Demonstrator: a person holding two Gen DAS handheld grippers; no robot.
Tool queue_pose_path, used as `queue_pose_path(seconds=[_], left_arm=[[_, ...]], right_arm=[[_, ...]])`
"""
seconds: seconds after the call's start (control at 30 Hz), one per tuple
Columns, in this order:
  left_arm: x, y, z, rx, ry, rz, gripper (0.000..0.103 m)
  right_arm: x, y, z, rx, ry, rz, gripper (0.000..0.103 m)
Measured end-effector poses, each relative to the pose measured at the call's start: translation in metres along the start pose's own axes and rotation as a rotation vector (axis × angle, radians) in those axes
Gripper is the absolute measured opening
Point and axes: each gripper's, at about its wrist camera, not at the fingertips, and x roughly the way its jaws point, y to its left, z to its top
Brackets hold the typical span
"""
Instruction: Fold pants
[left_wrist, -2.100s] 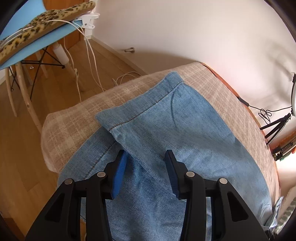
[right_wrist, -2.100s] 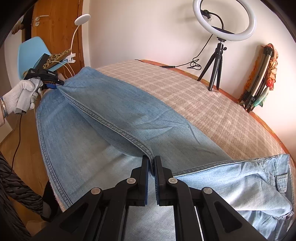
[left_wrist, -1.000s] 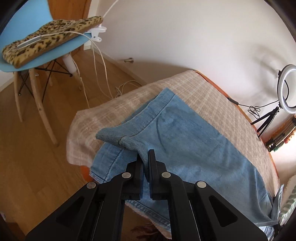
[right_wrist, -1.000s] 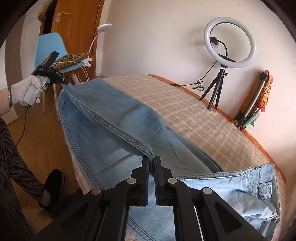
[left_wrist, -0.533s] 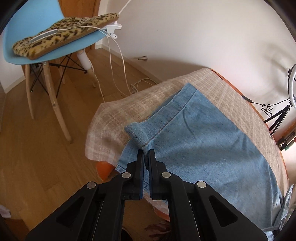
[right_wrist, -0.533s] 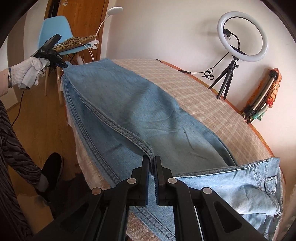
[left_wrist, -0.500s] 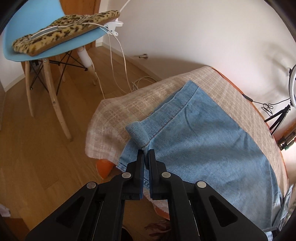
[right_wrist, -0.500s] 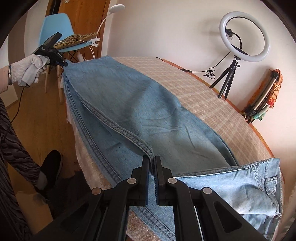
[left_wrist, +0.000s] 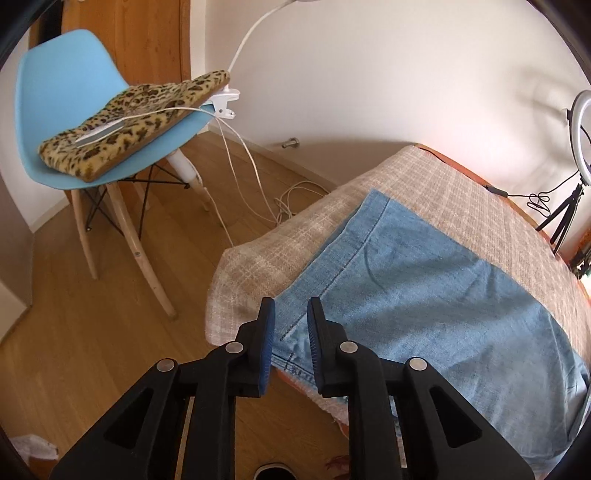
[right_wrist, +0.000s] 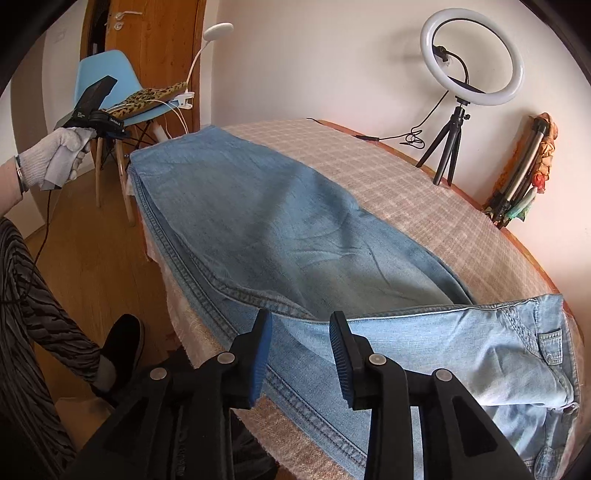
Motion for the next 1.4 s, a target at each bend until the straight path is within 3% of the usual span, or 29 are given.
queue_pose_path(seconds=[0.17,0.3,0.5,0.77,0.83,0.9,1.03,1.13,1.23,1.4], left_arm=[[-0.029,-0.054,0.011,0.083,-0.034,-0.159,0.023],[-0.052,-0.132,0.013,0.227,-0.010,-0.342,0.040],[-0.062,-0.261,0.002,0.369,0.110,-0.632,0.041],[-0.076,-0.405,-0.048,0.560,0.239,-0.854,0.041],[-0.079,-0.436,-0.066,0.605,0.281,-0.905,0.051],[-0.078,-0.466,-0.084,0.627,0.323,-0.945,0.058],[-0.067,-0.522,-0.123,0.655,0.446,-0.987,0.059],[-0.061,-0.559,-0.151,0.697,0.515,-0.978,0.059],[-0.055,-0.585,-0.169,0.725,0.533,-0.946,0.059],[-0.038,-0.599,-0.181,0.689,0.576,-0.908,0.059]], right_arm=[[-0.024,-0.019,-0.003,0.096,-0.052,-0.017,0.039],[-0.038,-0.049,-0.014,0.192,-0.064,-0.079,0.047],[-0.064,-0.103,-0.036,0.373,-0.085,-0.169,0.053],[-0.100,-0.147,-0.079,0.543,-0.094,-0.271,0.061],[-0.109,-0.155,-0.089,0.582,-0.086,-0.325,0.064],[-0.119,-0.164,-0.100,0.623,-0.084,-0.369,0.067],[-0.133,-0.179,-0.122,0.690,-0.083,-0.405,0.068],[-0.141,-0.191,-0.141,0.746,-0.084,-0.416,0.068],[-0.145,-0.204,-0.162,0.810,-0.068,-0.444,0.068],[-0.152,-0.221,-0.192,0.896,-0.050,-0.470,0.068]])
